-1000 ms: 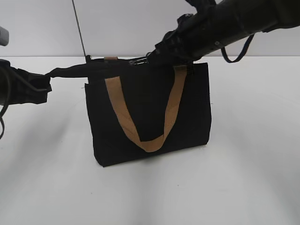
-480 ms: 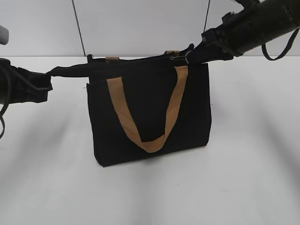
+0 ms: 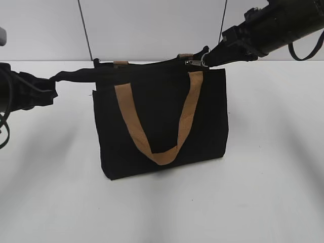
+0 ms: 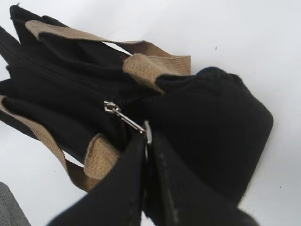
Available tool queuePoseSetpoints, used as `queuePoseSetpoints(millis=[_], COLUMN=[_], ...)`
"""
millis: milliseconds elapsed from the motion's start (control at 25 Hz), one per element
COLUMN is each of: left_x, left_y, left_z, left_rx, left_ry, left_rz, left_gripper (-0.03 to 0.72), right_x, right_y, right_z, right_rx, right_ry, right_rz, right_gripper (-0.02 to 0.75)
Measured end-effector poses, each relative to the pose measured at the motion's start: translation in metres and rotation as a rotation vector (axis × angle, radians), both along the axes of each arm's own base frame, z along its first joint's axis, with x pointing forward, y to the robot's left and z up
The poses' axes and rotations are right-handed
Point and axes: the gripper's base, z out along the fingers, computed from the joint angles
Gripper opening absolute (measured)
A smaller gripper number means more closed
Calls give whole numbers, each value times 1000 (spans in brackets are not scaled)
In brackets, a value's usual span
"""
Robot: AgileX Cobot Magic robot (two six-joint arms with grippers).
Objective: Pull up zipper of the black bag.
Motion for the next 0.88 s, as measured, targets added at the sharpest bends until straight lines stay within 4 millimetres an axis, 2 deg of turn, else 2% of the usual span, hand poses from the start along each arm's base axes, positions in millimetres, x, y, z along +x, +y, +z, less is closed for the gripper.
queuePoseSetpoints(millis=[40,200,280,360,600,720,880], left_x=[-1,-7,-10,-13,-26,-40,-62], left_y=[-2,-12,-14,-14,-12,-10,-6], left_z=[0,-3,-1,2,31,41,55], left_rx=[-3,-28,-44,-31,1,-11,3], left_ry=[6,64,136,216,329,374,390], left_rz=[-3,11,68,122,196,213,197], left_gripper=[63,294,351,363,368,369,367], right_x=[-1,-6,-9,-13,-35,-47,-64], right_y=[-1,-2,-3,-3,6,17,17], right_z=[2,14,22,27,41,46,50], right_rx=[-2,-1,-1,-8,-105,-157,-192], right_ry=[-7,-38,-58,-70,-72,-56,-23], right_rz=[-1,0,5,18,98,131,132], right_gripper=[108,352,415,436,448,450,451])
